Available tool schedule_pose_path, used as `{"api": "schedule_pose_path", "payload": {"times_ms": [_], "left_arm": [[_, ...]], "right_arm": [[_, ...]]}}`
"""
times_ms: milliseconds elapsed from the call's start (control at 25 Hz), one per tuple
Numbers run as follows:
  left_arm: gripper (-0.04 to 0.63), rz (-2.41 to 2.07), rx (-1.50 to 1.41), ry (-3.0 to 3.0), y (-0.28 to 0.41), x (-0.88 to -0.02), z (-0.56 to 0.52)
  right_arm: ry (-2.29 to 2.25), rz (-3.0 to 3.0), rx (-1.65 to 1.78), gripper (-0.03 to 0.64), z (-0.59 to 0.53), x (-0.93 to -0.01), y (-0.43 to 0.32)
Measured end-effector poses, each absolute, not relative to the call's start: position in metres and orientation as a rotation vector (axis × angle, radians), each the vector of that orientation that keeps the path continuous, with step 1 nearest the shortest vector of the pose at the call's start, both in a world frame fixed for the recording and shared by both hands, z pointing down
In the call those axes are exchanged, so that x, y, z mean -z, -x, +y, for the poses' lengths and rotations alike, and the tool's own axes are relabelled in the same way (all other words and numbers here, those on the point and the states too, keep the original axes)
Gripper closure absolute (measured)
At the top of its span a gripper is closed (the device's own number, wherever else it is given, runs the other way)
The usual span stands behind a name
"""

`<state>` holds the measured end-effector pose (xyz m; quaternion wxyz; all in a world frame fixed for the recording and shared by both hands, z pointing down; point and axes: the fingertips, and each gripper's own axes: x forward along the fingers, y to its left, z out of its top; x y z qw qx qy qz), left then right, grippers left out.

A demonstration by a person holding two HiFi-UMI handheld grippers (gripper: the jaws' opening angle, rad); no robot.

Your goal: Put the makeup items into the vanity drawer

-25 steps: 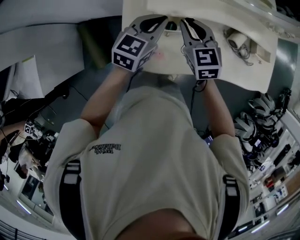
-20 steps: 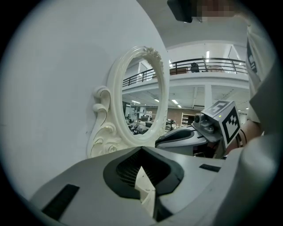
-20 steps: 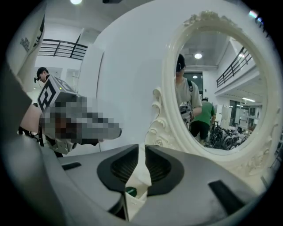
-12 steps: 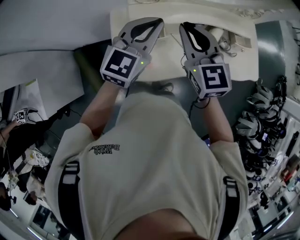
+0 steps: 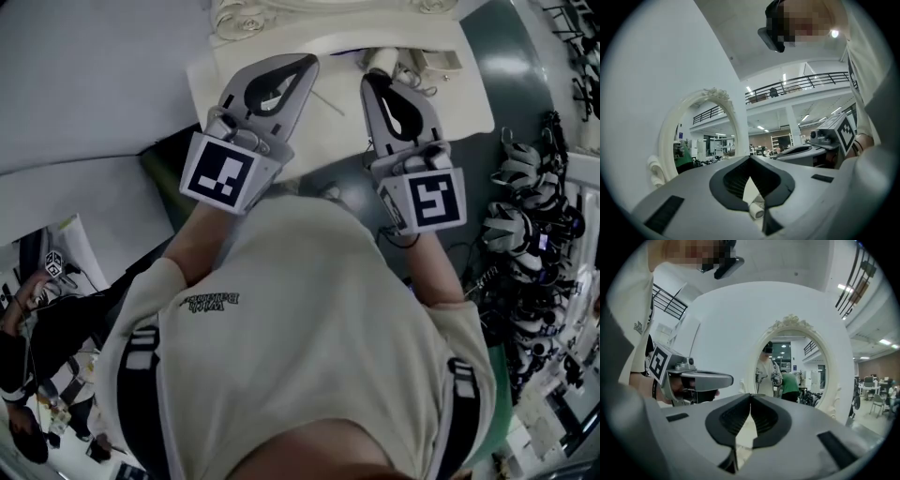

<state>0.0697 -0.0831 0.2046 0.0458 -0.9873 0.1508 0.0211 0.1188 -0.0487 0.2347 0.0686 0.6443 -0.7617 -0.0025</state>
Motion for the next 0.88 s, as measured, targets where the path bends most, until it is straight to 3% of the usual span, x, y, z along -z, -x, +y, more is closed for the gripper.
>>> {"api": "schedule_pose_path", "payload": {"times_ms": [880], "left_arm": [[0.583,0.338,-0.127,3.026,-0.090,-0.198,-0.018]], "right_arm": [[-2.125,-2.254,0.030,0.611,0.019,-0.218,-0.146]]}}
